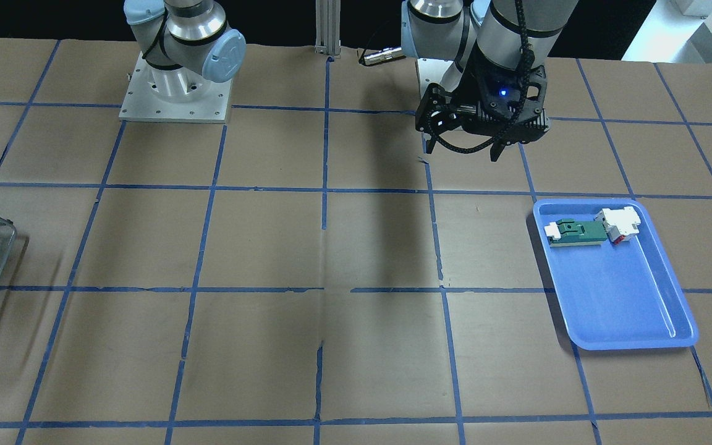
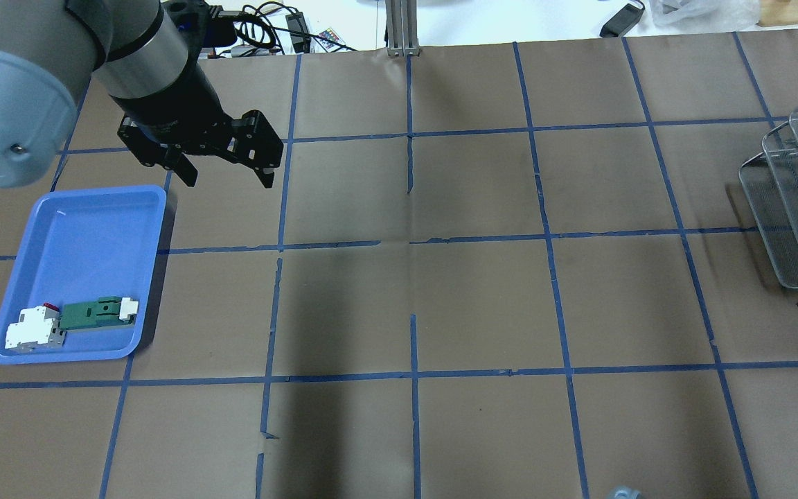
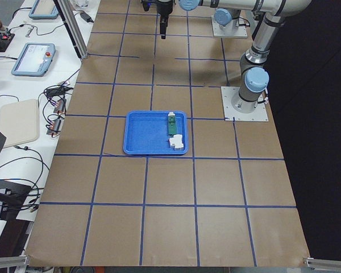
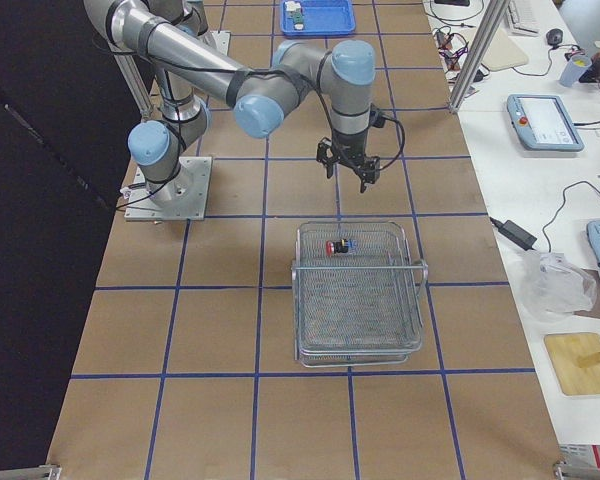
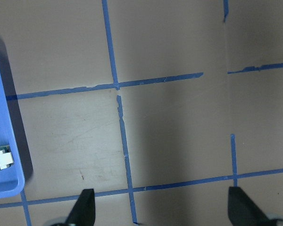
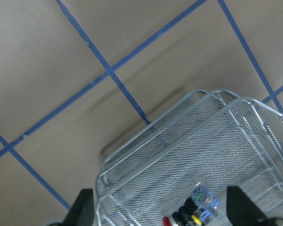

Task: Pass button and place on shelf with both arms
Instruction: 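Lower the button into the wire basket and open the right gripper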

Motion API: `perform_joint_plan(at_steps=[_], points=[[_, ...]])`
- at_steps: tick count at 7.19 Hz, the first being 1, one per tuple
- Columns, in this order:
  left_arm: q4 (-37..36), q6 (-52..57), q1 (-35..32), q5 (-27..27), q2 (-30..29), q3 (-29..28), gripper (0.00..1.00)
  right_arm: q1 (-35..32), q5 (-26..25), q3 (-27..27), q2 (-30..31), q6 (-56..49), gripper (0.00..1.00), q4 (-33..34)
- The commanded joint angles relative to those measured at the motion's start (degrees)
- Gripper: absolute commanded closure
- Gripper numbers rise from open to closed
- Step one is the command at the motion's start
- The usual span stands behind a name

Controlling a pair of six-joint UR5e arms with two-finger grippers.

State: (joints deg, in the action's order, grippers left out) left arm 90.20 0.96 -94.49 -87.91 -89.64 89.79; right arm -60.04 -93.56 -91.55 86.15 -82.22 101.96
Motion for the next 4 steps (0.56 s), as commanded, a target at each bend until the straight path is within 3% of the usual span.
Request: perform_joint_plan(at_steps=[1, 4], points=[[-0.12, 0.09, 0.01, 0.11, 0.0, 0.21, 0.0, -10.57, -0.13, -0.21, 5.68, 22.43, 0.0, -7.62], [-0.12, 0.71, -0.17, 0.2, 0.26, 0.56, 0.0, -24.12, 0.65, 0.67, 6.4, 54.09, 0.0, -7.56]])
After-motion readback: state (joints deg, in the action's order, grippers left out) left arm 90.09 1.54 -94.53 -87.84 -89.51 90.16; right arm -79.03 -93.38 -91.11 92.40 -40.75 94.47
